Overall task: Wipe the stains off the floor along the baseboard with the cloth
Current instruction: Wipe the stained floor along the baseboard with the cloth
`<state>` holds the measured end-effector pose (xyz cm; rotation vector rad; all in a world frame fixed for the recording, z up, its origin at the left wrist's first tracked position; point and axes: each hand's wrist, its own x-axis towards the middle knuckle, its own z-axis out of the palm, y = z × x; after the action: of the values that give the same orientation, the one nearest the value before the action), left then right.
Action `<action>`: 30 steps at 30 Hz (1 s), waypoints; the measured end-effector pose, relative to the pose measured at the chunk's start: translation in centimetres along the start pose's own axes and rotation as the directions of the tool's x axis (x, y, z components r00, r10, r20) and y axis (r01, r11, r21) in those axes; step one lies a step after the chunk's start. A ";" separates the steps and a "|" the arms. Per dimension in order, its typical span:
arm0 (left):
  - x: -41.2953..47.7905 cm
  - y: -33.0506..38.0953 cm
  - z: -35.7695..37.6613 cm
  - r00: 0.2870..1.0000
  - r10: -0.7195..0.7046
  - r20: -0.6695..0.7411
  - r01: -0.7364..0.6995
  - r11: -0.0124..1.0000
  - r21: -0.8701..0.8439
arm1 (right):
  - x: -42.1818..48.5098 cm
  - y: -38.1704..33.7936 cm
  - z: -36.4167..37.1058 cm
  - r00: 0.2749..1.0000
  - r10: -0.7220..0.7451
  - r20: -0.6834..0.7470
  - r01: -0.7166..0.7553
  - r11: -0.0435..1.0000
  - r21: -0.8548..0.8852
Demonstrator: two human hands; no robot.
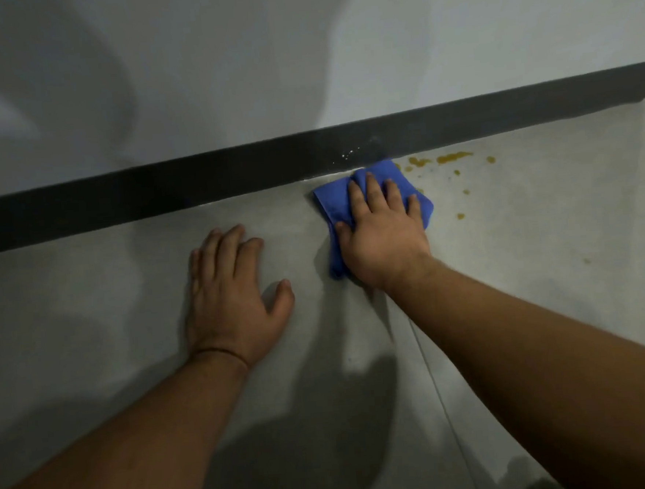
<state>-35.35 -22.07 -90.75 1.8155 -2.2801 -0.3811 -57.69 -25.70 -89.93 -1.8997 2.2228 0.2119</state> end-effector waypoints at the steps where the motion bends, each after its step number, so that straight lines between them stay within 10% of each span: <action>1: 0.0 -0.1 0.0 1.000 0.003 0.002 -0.003 1.000 0.004 | 0.7 -0.9 0.0 1.000 -0.024 -0.011 0.024 0.999 0.035; 7: 0.0 -0.2 0.0 1.000 -0.004 0.015 0.004 1.000 -0.001 | -1.0 0.4 0.2 0.973 -0.208 -0.103 0.219 0.970 0.108; 16: 0.1 -0.1 0.1 0.999 -0.014 0.035 0.013 1.000 0.019 | 1.9 3.5 -0.1 0.997 0.026 -0.071 -0.022 0.998 0.058; 22: 0.2 -0.3 0.5 1.000 0.000 -0.002 0.000 1.000 -0.007 | -1.2 6.7 0.8 0.968 -0.216 -0.125 0.227 0.971 0.077; 30: 0.2 -0.3 0.6 1.000 0.013 -0.027 -0.014 0.999 -0.030 | 1.3 11.4 -0.2 0.992 0.071 -0.106 -0.073 0.997 -0.016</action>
<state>-35.33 -22.25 -91.43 1.7795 -2.2546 -0.3844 -69.18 -25.16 -90.40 -1.8833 2.3685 0.1489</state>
